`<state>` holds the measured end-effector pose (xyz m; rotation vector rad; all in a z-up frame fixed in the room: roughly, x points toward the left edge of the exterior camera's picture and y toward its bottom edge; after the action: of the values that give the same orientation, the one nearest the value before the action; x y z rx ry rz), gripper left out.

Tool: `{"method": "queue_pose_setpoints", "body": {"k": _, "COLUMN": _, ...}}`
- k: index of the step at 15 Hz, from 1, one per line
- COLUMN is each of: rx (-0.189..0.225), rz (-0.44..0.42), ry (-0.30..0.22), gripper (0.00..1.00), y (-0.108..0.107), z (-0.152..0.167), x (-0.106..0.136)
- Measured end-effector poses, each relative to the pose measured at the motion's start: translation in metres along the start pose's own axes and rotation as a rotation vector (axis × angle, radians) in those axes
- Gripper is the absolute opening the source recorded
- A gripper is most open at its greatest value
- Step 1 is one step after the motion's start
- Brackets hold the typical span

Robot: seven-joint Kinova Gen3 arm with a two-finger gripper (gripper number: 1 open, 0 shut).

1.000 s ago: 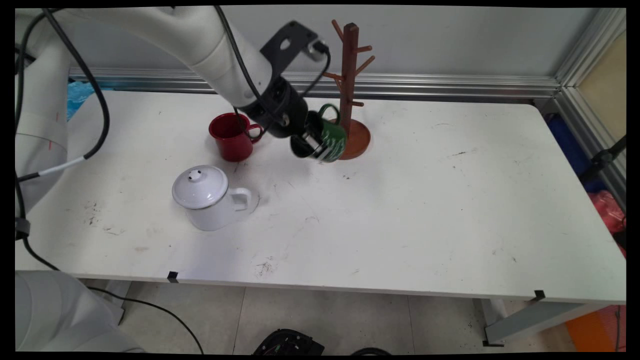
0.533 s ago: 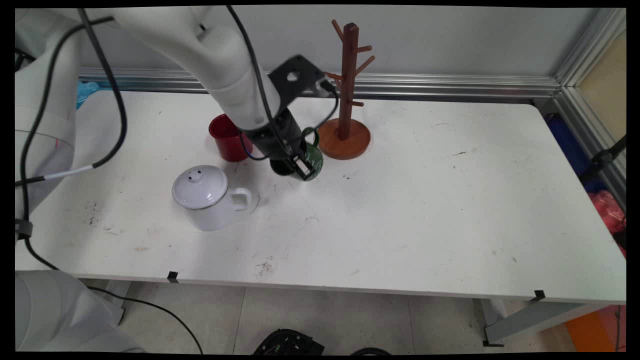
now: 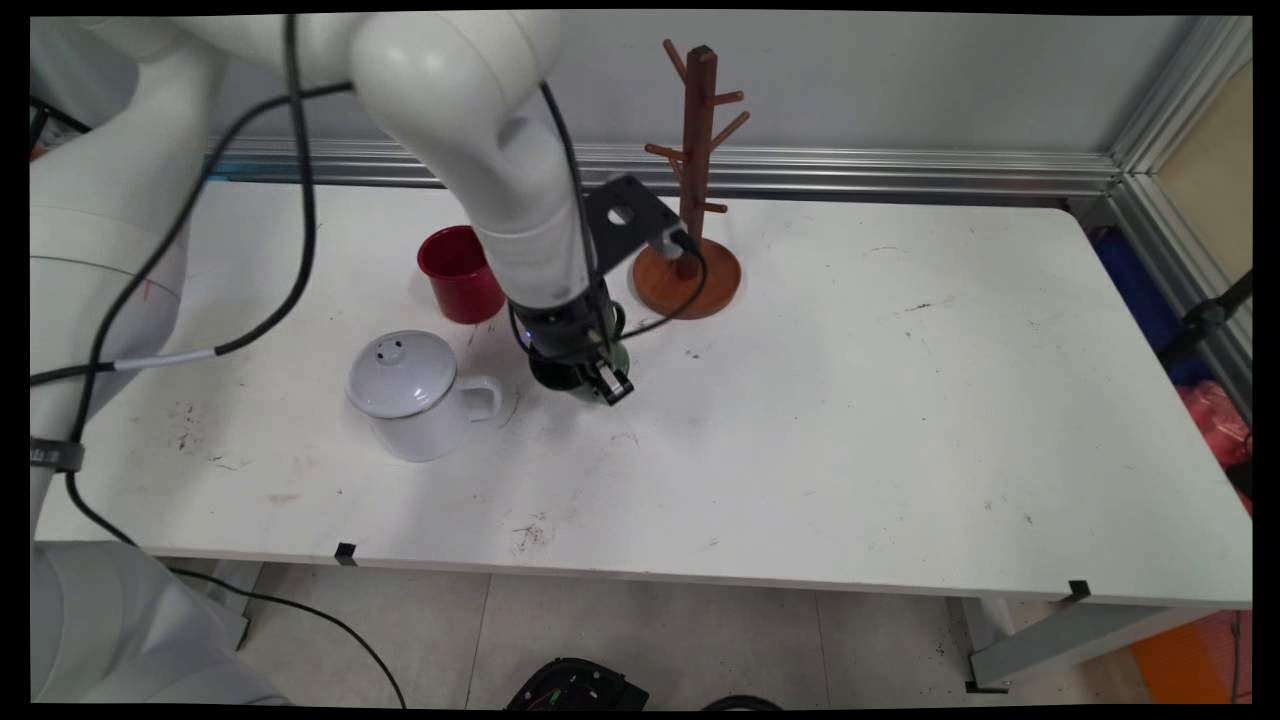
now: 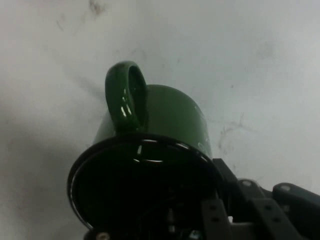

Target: Place the picked object on the table

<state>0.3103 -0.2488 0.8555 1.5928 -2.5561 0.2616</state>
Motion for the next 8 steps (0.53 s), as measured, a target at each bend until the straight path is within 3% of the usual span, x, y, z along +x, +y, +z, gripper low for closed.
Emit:
{"method": "queue_pose_setpoints", "body": {"k": 5, "rx": 0.038, "rz": -0.028, "ry": -0.103, "gripper": 0.00, "y": 0.020, "z": 0.015, "x": 0.013}}
{"method": "queue_pose_setpoints", "body": {"k": 8, "rx": 0.052, "rz": -0.040, "ry": -0.138, "gripper": 0.00, "y": 0.028, "z": 0.019, "x": 0.020}}
